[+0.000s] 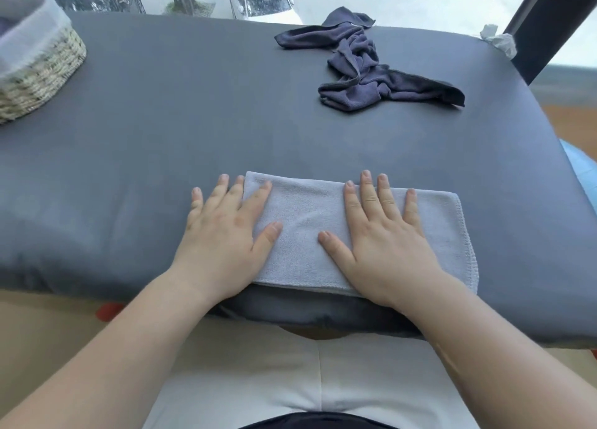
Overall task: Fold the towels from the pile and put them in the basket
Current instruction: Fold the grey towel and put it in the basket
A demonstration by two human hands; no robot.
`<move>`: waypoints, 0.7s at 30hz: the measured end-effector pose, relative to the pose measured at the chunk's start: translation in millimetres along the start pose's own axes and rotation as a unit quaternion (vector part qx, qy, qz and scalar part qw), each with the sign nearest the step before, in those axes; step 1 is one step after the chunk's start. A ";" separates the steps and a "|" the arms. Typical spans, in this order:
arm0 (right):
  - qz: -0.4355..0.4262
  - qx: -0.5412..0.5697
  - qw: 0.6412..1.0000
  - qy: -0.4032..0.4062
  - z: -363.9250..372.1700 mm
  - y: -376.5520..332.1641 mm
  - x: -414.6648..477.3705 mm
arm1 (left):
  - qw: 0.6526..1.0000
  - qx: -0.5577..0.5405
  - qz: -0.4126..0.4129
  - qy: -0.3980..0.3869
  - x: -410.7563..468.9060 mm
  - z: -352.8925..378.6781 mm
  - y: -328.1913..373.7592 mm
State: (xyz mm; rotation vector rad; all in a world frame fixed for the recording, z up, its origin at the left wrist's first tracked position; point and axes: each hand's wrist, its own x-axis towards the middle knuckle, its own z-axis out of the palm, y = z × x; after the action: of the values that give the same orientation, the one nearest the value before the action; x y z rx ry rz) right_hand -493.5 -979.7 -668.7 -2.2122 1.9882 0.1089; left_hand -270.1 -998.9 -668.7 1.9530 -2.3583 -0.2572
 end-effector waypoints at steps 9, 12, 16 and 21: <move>-0.003 0.010 1.000 0.000 8.1 -22.0 3.3 | 0.996 -0.086 -0.001 -0.003 0.9 2.6 1.3; -0.005 0.003 1.000 0.003 9.0 -21.9 2.9 | 0.994 -0.105 0.007 0.032 -2.4 -4.6 5.5; -0.005 0.000 1.000 0.000 9.2 -22.2 2.8 | 0.978 -0.203 0.032 0.037 -4.6 -19.2 12.1; -0.022 0.070 0.997 0.001 7.4 -17.2 4.4 | 0.967 -0.245 0.045 0.048 -4.5 -53.8 32.2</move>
State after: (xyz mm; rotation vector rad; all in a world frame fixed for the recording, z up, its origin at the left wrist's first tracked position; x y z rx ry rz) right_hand -475.5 -981.0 -675.5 -2.1674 1.8847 -0.0365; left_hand -291.8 -993.2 -610.0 1.5846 -2.0584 -0.6519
